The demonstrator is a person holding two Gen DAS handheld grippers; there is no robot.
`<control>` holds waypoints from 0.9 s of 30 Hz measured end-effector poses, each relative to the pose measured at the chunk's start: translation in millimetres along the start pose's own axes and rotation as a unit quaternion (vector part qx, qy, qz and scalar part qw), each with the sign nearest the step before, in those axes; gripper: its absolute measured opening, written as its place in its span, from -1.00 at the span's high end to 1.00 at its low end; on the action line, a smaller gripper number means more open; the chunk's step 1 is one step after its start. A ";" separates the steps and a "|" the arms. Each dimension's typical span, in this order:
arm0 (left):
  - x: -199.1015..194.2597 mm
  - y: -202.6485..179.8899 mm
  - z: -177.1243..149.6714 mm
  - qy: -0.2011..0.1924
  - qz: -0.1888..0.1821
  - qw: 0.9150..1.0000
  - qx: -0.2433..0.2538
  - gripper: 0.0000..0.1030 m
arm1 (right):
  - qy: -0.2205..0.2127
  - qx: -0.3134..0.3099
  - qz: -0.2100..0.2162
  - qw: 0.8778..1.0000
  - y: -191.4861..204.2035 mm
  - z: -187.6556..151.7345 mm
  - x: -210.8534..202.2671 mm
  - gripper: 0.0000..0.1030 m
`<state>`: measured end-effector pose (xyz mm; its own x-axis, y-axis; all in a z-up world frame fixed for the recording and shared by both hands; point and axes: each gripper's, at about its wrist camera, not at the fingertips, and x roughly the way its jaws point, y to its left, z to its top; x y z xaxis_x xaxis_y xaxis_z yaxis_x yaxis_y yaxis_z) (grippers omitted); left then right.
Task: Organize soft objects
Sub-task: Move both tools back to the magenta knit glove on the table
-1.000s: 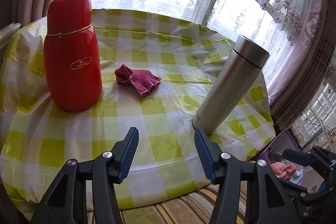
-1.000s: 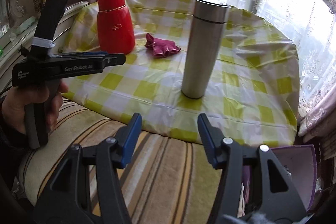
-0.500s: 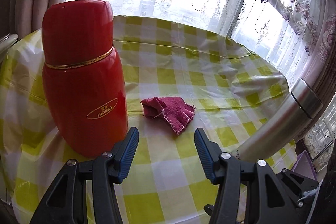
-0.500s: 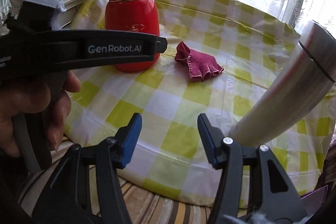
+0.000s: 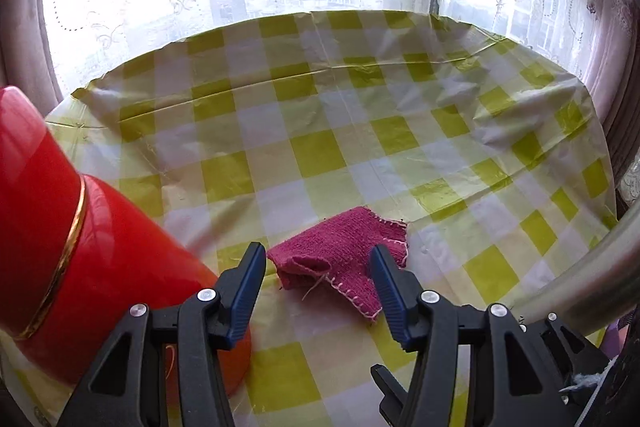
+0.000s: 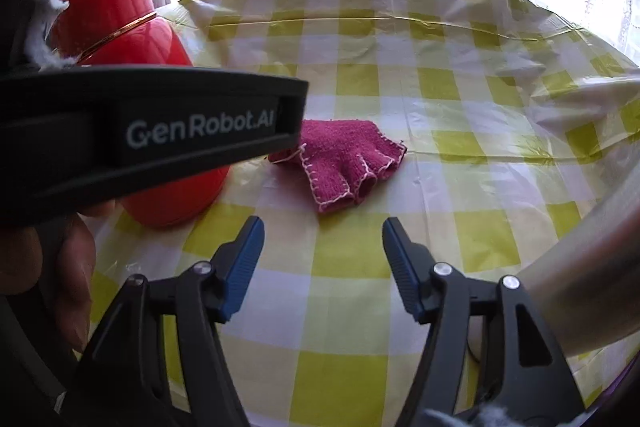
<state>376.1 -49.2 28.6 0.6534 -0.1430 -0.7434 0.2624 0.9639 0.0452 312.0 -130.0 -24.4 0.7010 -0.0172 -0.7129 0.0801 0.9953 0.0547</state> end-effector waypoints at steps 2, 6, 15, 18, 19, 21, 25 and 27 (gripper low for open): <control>15.4 -3.0 3.5 0.019 0.003 1.000 0.005 -0.09 | 0.000 0.008 -0.005 1.000 -4.5 4.9 7.9 -0.32; 45.7 -10.6 7.3 0.062 0.014 0.997 0.033 -0.09 | 0.007 0.029 -0.017 0.999 -16.3 10.9 30.1 -0.32; 95.2 -8.1 13.3 0.142 0.020 0.989 0.038 -0.04 | 0.039 0.040 -0.013 0.998 -25.8 12.7 65.6 -0.32; 100.4 -7.5 13.4 0.155 -0.003 0.987 0.031 0.16 | 0.042 0.044 -0.004 0.998 -27.5 11.4 70.6 -0.30; 100.4 -6.8 13.5 0.157 -0.014 0.987 0.026 0.32 | 0.041 0.044 0.003 0.998 -27.4 12.0 71.1 -0.20; 100.2 -6.1 13.1 0.159 -0.029 0.987 0.018 0.52 | 0.038 0.048 0.020 0.998 -27.4 13.3 72.4 0.03; 95.0 -3.2 11.1 0.148 -0.045 0.988 0.005 0.86 | 0.034 0.044 0.040 0.998 -24.3 14.0 71.9 0.62; 89.1 -3.1 9.8 0.141 -0.051 0.989 0.003 0.89 | 0.031 0.044 0.056 0.997 -22.0 15.7 69.1 0.72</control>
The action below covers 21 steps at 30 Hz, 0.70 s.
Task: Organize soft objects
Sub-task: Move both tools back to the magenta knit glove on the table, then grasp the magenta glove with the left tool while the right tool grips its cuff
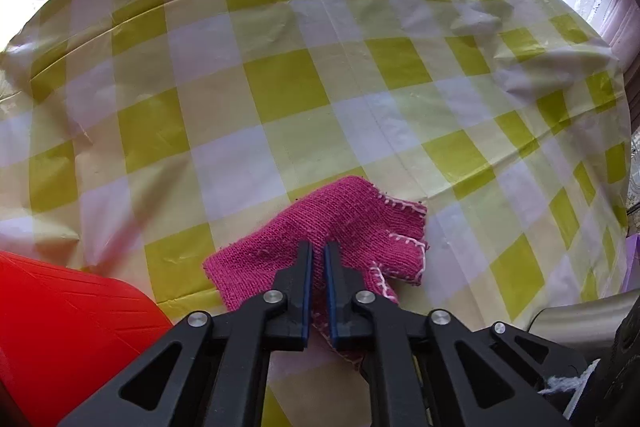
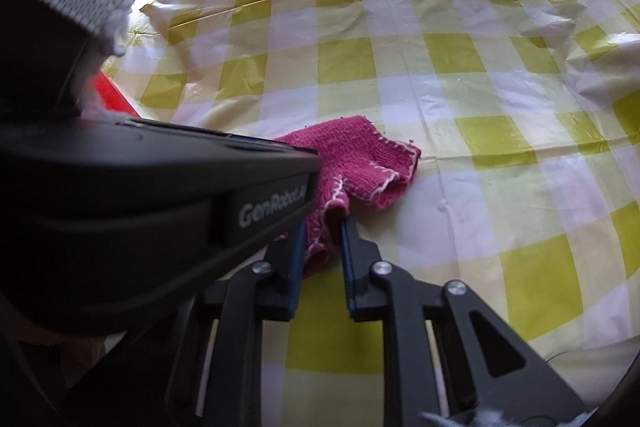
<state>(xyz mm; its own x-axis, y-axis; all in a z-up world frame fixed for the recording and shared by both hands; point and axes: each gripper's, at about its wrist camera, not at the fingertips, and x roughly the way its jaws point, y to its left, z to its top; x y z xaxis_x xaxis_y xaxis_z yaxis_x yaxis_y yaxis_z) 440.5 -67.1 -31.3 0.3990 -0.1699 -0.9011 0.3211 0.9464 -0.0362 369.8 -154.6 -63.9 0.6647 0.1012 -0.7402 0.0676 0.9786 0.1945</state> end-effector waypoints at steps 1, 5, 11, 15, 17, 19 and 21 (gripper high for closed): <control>-3.7 0.1 -1.2 -0.004 -0.007 1.000 0.000 0.90 | -0.002 0.000 0.003 1.000 1.7 0.5 -2.4 0.75; -23.8 -7.3 -7.7 -0.021 -0.012 1.000 0.011 0.91 | -0.013 -0.011 0.016 1.000 10.4 1.3 -22.6 0.78; -56.5 -15.0 -29.5 -0.050 -0.017 0.999 0.009 0.91 | -0.025 -0.037 0.025 0.999 26.9 -9.3 -57.1 0.78; -80.2 -14.7 -53.1 -0.072 -0.035 0.997 -0.008 0.91 | -0.027 -0.041 0.034 0.998 27.6 -26.8 -81.7 0.78; -89.2 -14.8 -64.5 -0.080 -0.047 0.996 -0.017 0.91 | -0.029 -0.042 0.033 0.998 25.5 -35.2 -95.4 0.78; -97.1 -16.2 -75.9 -0.088 -0.057 0.994 -0.026 0.91 | -0.029 -0.045 0.032 0.998 24.4 -42.0 -107.3 0.78; -105.3 -18.4 -88.6 -0.096 -0.067 0.993 -0.034 0.91 | -0.034 -0.052 0.032 0.998 24.7 -48.3 -120.9 0.78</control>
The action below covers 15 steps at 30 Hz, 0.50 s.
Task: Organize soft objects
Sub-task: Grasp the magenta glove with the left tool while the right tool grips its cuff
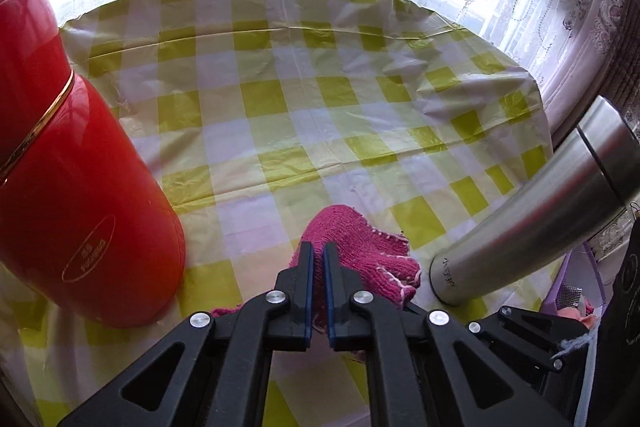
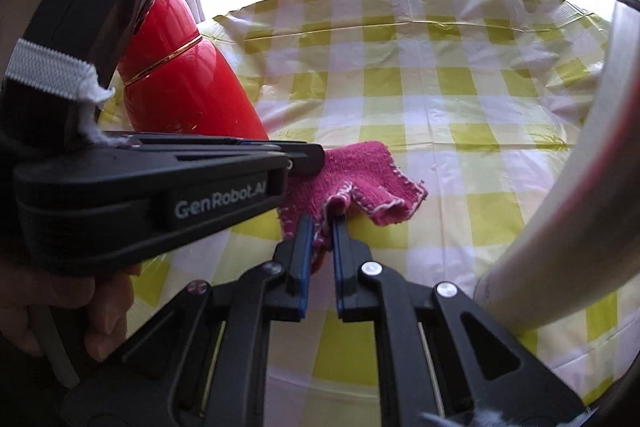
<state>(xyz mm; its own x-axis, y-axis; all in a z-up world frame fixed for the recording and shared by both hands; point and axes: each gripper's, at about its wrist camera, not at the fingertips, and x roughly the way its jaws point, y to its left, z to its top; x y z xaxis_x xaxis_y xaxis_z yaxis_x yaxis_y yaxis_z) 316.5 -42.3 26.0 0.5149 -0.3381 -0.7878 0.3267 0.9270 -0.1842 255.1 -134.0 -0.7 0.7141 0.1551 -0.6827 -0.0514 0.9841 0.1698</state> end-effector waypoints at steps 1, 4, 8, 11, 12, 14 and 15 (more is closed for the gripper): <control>-4.7 -1.0 -5.8 -0.003 -0.006 1.000 -0.006 0.91 | -0.002 -0.003 -0.001 1.000 0.6 -2.6 -6.9 0.77; -17.5 -6.1 -22.6 -0.013 -0.021 1.000 -0.018 0.91 | -0.003 -0.006 -0.001 1.000 0.7 -13.3 -25.7 0.77; -31.3 -16.9 -44.6 -0.020 -0.035 0.999 -0.027 0.91 | -0.001 -0.008 -0.004 1.000 -2.3 -27.5 -47.1 0.77; -41.4 -25.1 -56.2 -0.029 -0.038 0.998 -0.032 0.94 | -0.003 -0.005 -0.011 1.000 -8.8 -35.5 -65.1 0.77; -44.7 -28.1 -59.4 -0.032 -0.040 0.998 -0.034 0.94 | -0.003 -0.003 -0.014 1.000 -11.7 -37.7 -70.0 0.77; -50.4 -35.3 -64.0 -0.038 -0.042 0.998 -0.032 0.94 | -0.001 0.006 -0.017 1.000 -18.7 -41.9 -79.0 0.77; -52.4 -38.3 -65.8 -0.040 -0.040 0.998 -0.030 0.94 | 0.000 0.011 -0.015 1.000 -23.0 -43.8 -82.7 0.77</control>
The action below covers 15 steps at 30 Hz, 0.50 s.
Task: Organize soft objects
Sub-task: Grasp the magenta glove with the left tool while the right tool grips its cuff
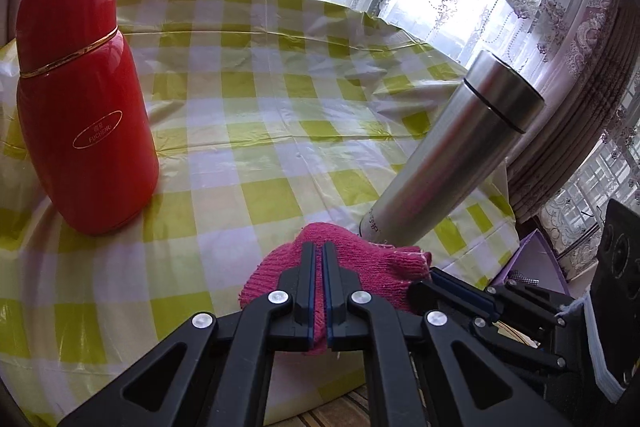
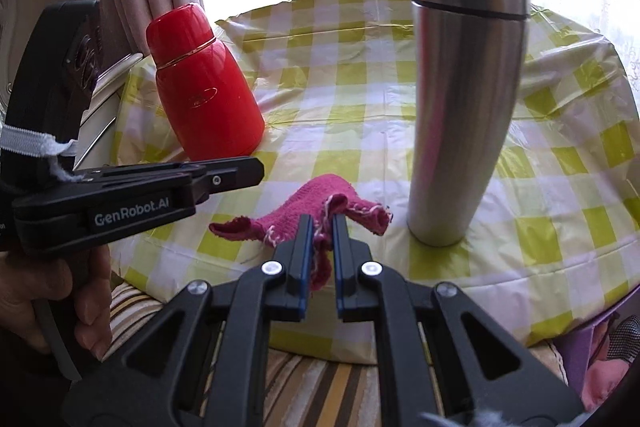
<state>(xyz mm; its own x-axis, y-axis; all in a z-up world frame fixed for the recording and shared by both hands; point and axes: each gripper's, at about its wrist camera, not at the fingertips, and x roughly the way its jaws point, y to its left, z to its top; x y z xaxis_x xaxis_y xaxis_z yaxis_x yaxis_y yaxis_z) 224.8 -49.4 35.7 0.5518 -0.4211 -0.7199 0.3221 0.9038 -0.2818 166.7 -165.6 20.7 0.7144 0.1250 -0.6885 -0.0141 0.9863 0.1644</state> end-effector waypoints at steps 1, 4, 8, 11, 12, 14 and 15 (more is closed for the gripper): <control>-2.1 -2.3 -2.2 -0.002 0.003 1.000 0.001 0.94 | 0.001 0.005 -0.001 1.000 -4.1 -2.3 -3.8 0.77; -4.7 -4.4 -9.2 0.000 -0.003 1.000 -0.011 0.94 | 0.001 0.017 -0.008 1.000 -15.4 -7.6 -15.2 0.77; 1.9 -18.5 -23.4 0.024 -0.022 0.999 0.001 0.85 | -0.004 0.030 -0.017 0.999 -29.4 -13.2 -31.9 0.77; 17.6 -29.6 -37.4 0.065 -0.024 0.998 0.012 0.01 | -0.001 0.042 -0.025 0.999 -39.5 -16.8 -36.6 0.77; 20.8 -33.3 -42.3 0.075 -0.032 0.997 0.016 -0.23 | -0.001 0.048 -0.026 0.999 -43.4 -17.6 -38.6 0.77; 23.9 -42.7 -50.2 0.090 -0.051 0.994 0.027 -0.25 | -0.003 0.054 -0.027 0.998 -48.7 -18.4 -41.9 0.77; 25.0 -49.6 -53.2 0.095 -0.048 0.993 0.041 -0.28 | -0.002 0.055 -0.028 0.998 -50.1 -18.4 -43.0 0.77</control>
<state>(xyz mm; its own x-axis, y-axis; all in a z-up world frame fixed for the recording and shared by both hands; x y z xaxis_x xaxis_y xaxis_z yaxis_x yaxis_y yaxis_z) 181.7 -100.7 -2.1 0.3622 -0.4754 -0.8017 0.4326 0.8476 -0.3072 123.8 -218.4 29.0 0.7151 0.0689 -0.6957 0.1022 0.9741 0.2016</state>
